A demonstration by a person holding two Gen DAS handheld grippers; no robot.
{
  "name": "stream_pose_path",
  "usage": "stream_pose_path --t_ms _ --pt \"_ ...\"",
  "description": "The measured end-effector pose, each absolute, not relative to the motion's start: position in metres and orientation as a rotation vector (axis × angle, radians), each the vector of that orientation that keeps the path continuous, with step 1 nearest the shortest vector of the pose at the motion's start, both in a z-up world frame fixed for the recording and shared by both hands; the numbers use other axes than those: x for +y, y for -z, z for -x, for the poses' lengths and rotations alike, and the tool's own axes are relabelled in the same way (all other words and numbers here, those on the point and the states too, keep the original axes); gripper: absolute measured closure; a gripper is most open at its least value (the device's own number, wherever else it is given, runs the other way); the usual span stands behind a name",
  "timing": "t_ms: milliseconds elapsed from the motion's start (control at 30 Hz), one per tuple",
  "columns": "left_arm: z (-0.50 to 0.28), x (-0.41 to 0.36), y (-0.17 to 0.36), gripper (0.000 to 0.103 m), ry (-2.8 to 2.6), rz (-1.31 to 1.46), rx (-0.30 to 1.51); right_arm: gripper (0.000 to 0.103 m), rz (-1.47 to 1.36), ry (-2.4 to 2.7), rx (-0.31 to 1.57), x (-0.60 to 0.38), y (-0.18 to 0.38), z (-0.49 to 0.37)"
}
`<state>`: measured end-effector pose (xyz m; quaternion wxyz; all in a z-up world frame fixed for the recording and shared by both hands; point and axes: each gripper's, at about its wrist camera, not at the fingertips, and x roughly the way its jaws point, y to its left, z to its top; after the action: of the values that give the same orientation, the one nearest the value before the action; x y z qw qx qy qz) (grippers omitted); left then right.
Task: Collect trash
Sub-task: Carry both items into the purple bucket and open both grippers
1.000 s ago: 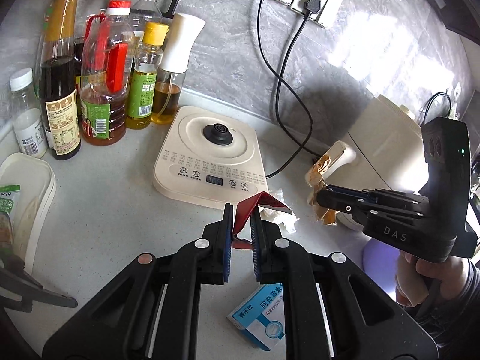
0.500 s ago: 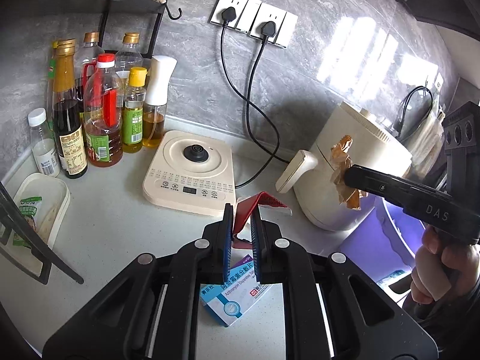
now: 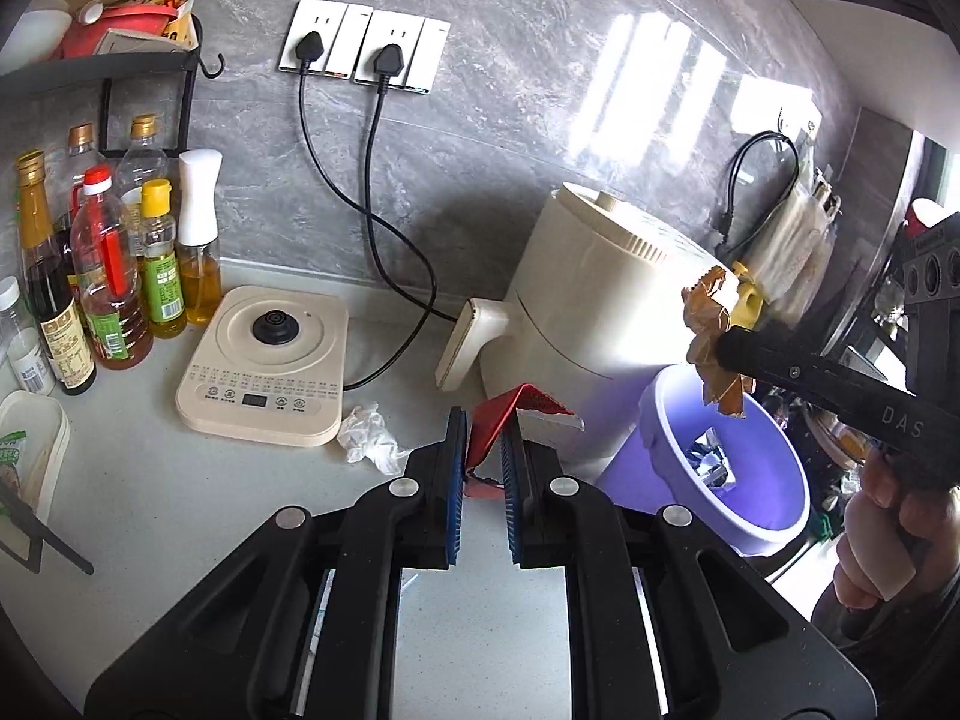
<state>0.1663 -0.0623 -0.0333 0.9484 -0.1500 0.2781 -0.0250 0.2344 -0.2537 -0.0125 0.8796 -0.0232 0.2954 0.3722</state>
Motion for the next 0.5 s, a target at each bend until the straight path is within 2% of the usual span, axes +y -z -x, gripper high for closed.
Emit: stream_pose_path --t_ms 500 --pt "-0.211 -0.177 0.027 0.091 0.229 0.246 0.578 0.089 -0.062 -0.561 0.663 -0.397 0.025 -0.252"
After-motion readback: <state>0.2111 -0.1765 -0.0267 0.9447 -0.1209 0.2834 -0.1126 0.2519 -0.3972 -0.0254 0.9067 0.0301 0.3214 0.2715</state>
